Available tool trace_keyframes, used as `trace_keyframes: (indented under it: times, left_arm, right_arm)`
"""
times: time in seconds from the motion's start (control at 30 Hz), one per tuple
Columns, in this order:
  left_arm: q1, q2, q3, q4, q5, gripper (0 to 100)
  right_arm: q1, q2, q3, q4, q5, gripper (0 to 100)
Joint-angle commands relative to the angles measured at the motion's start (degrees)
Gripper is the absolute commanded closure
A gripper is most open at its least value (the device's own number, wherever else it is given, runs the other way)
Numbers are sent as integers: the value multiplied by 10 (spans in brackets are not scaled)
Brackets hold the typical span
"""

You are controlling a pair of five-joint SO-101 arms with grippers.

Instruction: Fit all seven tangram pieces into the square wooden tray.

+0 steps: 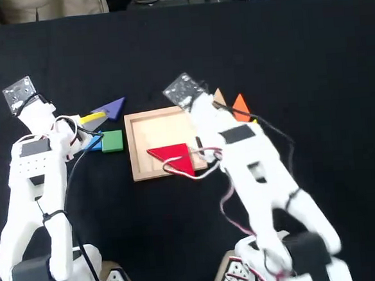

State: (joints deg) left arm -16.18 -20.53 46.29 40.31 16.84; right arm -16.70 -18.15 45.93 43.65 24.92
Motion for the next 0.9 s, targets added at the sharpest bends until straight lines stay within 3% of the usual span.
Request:
trace_keyframes:
  times: [0.0,0.87]
  left_arm:
    - [8,-1,-21,-9,4,562]
    - [7,-2,-21,-10,4,562]
  right_arm:
    - [-13,74,-64,10,-11,988]
    - [-46,138,-90,6,-13,988]
